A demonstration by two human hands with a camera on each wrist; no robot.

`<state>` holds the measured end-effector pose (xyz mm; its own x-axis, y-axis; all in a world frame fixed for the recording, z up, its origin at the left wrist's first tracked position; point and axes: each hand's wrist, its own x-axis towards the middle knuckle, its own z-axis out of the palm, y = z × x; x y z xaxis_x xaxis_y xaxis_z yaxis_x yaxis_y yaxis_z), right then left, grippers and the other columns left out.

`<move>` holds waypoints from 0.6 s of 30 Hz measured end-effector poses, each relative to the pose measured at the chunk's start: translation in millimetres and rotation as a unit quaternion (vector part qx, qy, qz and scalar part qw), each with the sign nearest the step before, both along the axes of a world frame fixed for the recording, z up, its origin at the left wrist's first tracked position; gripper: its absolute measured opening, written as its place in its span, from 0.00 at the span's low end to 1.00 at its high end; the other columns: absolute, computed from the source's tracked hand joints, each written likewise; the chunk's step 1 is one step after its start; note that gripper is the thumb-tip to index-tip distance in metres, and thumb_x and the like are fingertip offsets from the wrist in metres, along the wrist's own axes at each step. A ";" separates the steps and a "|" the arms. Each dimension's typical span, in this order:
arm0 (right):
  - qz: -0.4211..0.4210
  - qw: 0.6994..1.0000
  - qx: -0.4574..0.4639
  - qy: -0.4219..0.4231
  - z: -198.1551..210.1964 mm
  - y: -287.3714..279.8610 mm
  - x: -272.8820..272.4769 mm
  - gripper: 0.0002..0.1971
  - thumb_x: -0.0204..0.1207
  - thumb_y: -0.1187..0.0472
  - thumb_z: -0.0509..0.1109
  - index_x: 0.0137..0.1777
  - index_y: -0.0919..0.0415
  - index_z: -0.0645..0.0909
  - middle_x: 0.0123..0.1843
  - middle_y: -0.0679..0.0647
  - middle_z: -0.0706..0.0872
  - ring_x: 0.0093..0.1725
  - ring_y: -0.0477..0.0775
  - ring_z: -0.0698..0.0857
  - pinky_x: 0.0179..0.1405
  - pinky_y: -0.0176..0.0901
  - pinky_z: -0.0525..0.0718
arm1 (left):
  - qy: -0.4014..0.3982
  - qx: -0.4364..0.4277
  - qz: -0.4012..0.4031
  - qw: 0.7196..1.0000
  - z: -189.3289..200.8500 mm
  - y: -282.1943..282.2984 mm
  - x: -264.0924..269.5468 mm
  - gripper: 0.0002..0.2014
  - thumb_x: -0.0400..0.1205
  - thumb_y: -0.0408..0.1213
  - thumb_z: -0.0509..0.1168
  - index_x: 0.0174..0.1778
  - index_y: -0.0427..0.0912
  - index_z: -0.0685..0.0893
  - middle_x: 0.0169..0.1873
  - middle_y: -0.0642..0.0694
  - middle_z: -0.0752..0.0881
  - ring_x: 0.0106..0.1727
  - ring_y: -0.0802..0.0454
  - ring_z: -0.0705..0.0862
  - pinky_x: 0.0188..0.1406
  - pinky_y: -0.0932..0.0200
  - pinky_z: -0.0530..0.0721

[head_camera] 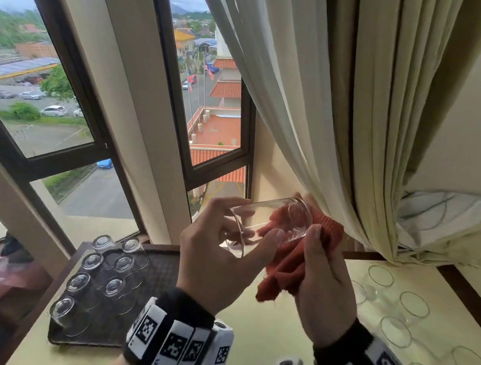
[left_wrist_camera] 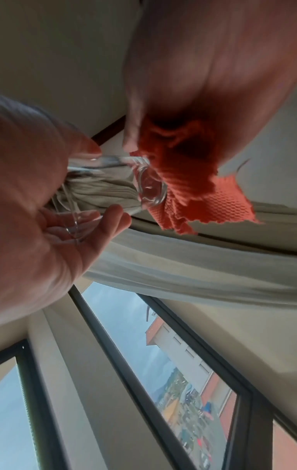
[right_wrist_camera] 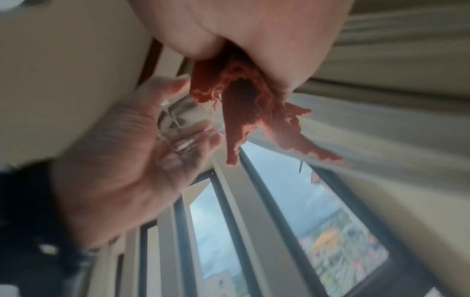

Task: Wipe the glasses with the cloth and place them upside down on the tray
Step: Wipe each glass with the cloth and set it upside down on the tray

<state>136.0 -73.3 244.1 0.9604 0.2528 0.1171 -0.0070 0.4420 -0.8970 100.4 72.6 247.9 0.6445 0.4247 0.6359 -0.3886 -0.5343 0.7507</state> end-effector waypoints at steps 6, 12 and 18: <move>0.020 0.957 -0.165 -0.238 19.5 -28.9 29.0 0.18 0.90 0.49 0.61 0.76 0.34 0.81 0.68 0.44 0.90 0.27 0.52 0.81 0.22 0.44 0.82 | -0.010 -0.037 -0.031 0.999 1.7 -13.9 -7.0 0.26 0.71 0.55 0.84 0.61 0.48 0.88 0.45 0.54 0.94 0.39 0.52 0.95 0.39 0.54 0.94; 0.143 0.983 0.042 0.109 30.4 -22.3 32.6 0.26 0.91 0.48 0.56 0.73 0.64 0.85 0.70 0.70 0.89 0.70 0.73 0.88 0.76 0.72 0.80 | -0.026 -0.032 -0.034 0.999 -0.3 -14.1 -3.0 0.24 0.73 0.52 0.84 0.62 0.51 0.86 0.44 0.53 0.94 0.41 0.48 0.95 0.40 0.45 0.95; 0.046 0.986 0.067 0.143 8.9 -11.3 24.7 0.21 0.95 0.51 0.55 0.66 0.66 0.84 0.55 0.69 0.94 0.51 0.67 0.96 0.45 0.62 0.95 | 0.162 -0.016 0.011 0.987 -6.7 -3.7 11.5 0.29 0.71 0.73 0.76 0.62 0.61 0.85 0.50 0.64 0.92 0.55 0.63 0.89 0.51 0.54 0.88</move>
